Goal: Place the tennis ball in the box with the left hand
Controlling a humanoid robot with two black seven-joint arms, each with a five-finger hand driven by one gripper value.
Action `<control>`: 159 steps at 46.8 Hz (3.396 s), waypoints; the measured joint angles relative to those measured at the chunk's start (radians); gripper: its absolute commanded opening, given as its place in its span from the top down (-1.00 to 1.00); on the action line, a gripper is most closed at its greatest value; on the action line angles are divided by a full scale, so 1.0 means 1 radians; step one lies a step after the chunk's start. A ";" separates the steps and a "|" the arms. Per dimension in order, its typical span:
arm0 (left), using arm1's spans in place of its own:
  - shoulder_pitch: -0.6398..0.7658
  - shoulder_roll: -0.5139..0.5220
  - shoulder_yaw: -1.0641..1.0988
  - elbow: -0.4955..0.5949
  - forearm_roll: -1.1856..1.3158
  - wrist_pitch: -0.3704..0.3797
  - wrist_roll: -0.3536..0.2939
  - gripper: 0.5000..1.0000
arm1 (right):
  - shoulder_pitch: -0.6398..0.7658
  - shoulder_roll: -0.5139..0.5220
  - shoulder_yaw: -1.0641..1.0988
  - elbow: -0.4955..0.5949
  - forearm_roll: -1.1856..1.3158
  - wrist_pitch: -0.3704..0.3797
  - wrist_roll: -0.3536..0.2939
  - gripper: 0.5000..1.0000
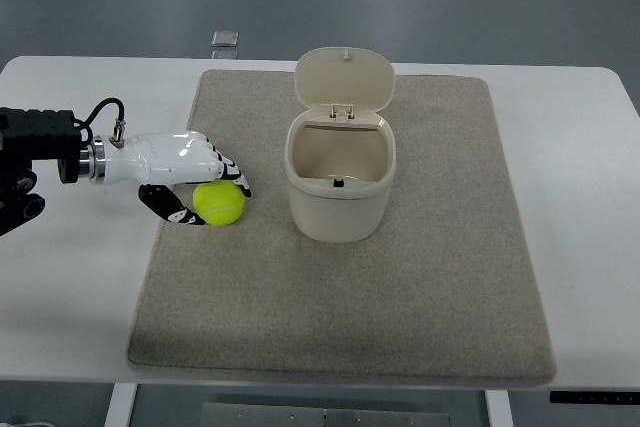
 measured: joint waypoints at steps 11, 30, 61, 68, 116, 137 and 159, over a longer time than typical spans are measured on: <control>-0.002 0.120 0.002 -0.049 0.006 0.311 -0.008 1.00 | 0.000 0.000 0.000 0.000 0.000 0.000 0.000 -0.60; -0.010 0.166 0.004 -0.158 0.052 0.516 -0.017 1.00 | 0.000 0.000 0.000 0.000 0.000 0.000 -0.001 -0.60; -0.129 -0.049 -0.001 -0.185 0.047 0.337 -0.012 1.00 | 0.000 0.000 0.000 0.000 0.000 0.000 0.000 -0.60; -0.153 -0.085 -0.001 -0.152 0.049 0.299 -0.007 0.79 | 0.000 0.000 0.000 0.000 0.000 0.000 0.000 -0.60; -0.152 -0.171 0.001 -0.099 0.049 0.252 -0.008 -0.95 | 0.000 0.000 0.000 0.000 0.000 0.000 0.000 -0.60; -0.148 0.045 0.000 -0.190 -0.073 0.171 -0.072 -0.93 | 0.000 0.000 0.000 0.000 0.000 0.000 0.000 -0.60; -0.125 0.158 0.004 -0.106 -0.565 0.079 -0.079 -0.96 | 0.000 0.000 0.000 0.000 0.000 0.000 -0.001 -0.60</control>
